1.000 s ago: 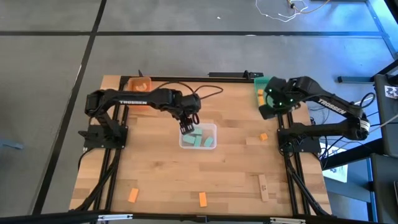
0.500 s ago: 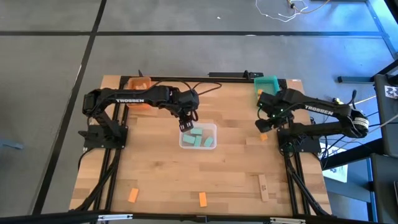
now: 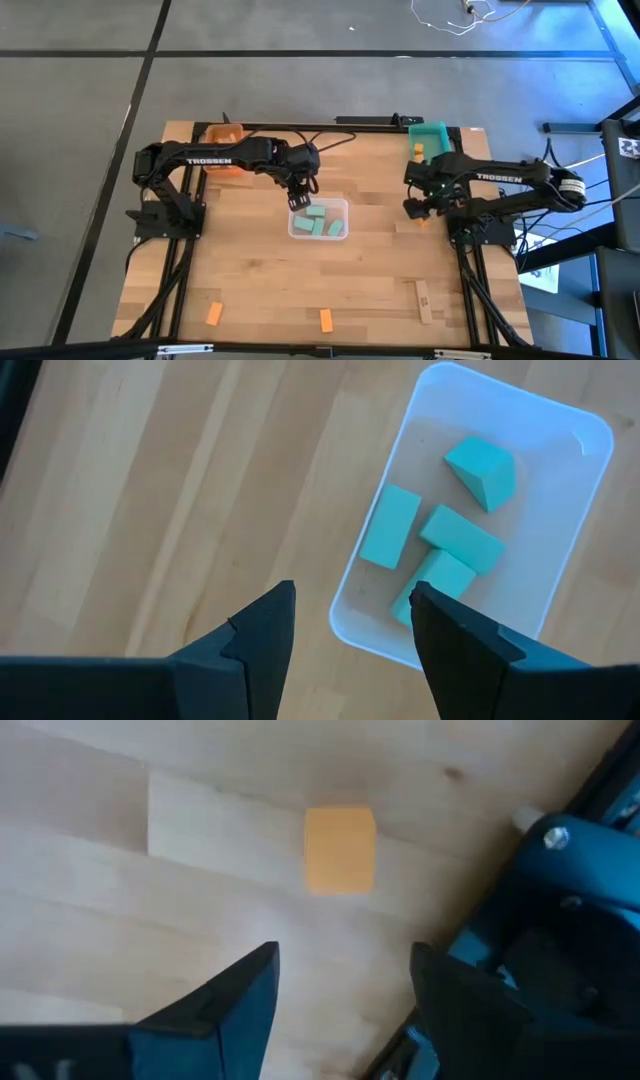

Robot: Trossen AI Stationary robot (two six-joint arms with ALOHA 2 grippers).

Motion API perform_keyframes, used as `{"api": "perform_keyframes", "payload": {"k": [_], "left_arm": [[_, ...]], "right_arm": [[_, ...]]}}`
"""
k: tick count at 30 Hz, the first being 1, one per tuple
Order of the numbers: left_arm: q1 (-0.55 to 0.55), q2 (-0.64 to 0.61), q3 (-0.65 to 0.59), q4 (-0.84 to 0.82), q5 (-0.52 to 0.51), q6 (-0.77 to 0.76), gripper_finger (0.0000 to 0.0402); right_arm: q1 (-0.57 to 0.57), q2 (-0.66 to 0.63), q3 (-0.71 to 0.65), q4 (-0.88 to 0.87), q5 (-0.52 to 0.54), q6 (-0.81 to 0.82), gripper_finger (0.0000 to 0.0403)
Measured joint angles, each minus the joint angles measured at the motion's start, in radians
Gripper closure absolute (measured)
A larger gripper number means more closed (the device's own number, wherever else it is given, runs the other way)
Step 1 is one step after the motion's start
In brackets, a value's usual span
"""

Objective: Sort & place blocks by color
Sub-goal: Put the yellow block into the blue bin

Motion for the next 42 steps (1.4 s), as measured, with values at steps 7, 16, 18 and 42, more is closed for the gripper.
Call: {"api": "perform_keyframes", "payload": {"k": [7,16,18,42], "left_arm": [[0.000,0.000,0.000,0.000,0.000,0.019,0.0214],[0.000,0.000,0.000,0.001,0.000,0.020,0.0214],[0.000,0.001,0.000,0.001,0.000,0.020,0.0214],[0.000,0.001,0.000,0.001,0.000,0.020,0.0214]], "right_arm": [[0.028,0.068,0.000,0.043,0.040,0.036,0.0178],[0.032,0.217,0.000,0.076,0.055,0.008,0.0178],[0.032,0.254,0.000,0.080,0.062,0.000,0.0178],[0.027,0.448,0.005,0.253,0.070,-0.188,0.0253]]}}
